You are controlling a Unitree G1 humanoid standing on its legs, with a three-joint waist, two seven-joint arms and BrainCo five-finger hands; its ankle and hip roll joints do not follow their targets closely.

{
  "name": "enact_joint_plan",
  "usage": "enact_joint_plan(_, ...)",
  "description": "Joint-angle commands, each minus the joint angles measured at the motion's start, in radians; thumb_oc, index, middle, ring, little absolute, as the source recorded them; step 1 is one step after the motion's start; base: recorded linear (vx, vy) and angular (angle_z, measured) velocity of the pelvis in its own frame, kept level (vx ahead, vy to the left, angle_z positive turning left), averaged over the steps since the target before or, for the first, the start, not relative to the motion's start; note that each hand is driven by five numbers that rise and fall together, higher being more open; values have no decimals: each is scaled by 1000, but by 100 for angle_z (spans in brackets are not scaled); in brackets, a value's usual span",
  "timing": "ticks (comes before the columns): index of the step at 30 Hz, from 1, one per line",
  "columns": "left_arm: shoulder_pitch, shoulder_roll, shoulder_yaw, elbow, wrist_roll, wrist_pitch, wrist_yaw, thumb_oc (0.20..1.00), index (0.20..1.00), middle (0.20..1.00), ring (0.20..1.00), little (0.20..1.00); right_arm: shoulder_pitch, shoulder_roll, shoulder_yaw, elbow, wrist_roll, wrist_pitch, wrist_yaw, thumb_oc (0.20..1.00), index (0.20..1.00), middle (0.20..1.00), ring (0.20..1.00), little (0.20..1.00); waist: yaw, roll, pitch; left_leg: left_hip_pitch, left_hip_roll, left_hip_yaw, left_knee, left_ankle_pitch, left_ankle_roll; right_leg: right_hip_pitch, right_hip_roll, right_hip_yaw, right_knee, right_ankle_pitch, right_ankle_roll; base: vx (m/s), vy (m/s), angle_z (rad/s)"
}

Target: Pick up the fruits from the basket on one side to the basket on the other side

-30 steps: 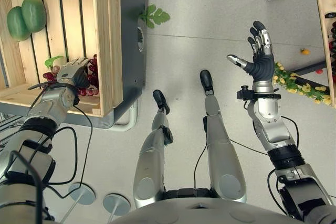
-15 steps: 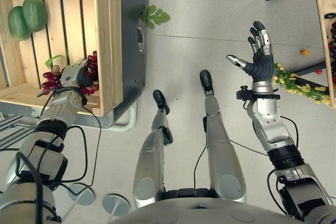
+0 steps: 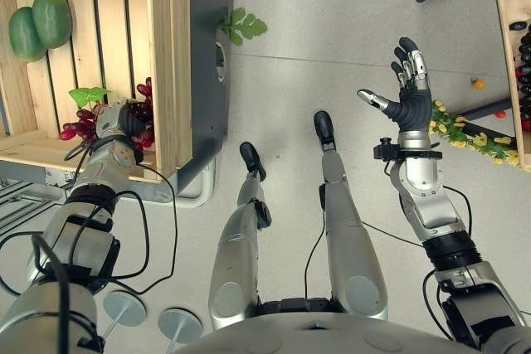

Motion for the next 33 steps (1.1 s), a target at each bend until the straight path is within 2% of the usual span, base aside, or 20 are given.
enact_joint_plan(1, -10, -58, -75, 80, 33, 18, -65, 200, 200, 200, 200, 200, 12, 13, -24, -100, -15, -37, -6, 1000, 1000, 1000, 1000, 1000, 3, -77, 10, -94, -3, -88, 221, -117, 0, 10, -26, -10, 92, -107, 84, 0, 0, 0)
enact_joint_plan(9, 2, -48, -68, 59, 41, 18, -52, 200, 200, 200, 200, 200, 13, 15, -24, -100, -25, -36, -14, 1000, 1000, 1000, 1000, 1000, 2, -76, 10, -86, -5, -90, 224, -118, 0, 16, -24, -13, 97, -109, 82, 0, 0, 0)
enact_joint_plan(18, 121, 29, 55, 36, -37, -14, 11, 200, 200, 200, 200, 200, 36, 0, -1, -77, -25, -31, 10, 1000, 1000, 1000, 1000, 1000, 16, -75, 10, 87, -2, -105, 174, -99, -12, 186, -35, -36, 86, -115, 78, 8, -39, 2)
enact_joint_plan(23, 180, 22, 119, -24, -58, -25, 38, 200, 200, 200, 200, 200, 49, -24, -26, -60, -26, -28, 16, 1000, 1000, 1000, 1000, 1000, 32, -51, 10, 196, -3, -121, 135, -89, -17, 296, -47, -59, 73, -126, 78, 44, -19, 8)
enact_joint_plan(26, 240, 31, 154, -86, -48, -36, 49, 200, 200, 200, 200, 200, 77, -44, -50, -44, -34, -27, 28, 1000, 1000, 1000, 1000, 1000, 48, -26, -23, 261, -3, -135, 113, -86, -16, 359, -47, -79, 68, -143, 74, 92, -17, 16)
enact_joint_plan(33, 315, 23, 202, -143, -37, -49, 60, 200, 200, 200, 200, 200, 147, -69, -84, -40, -25, -28, 66, 1000, 1000, 1000, 1000, 1000, 59, 1, -64, 309, -2, -157, 93, -82, -17, 413, -43, -103, 62, -163, 67, 29, -9, 18)
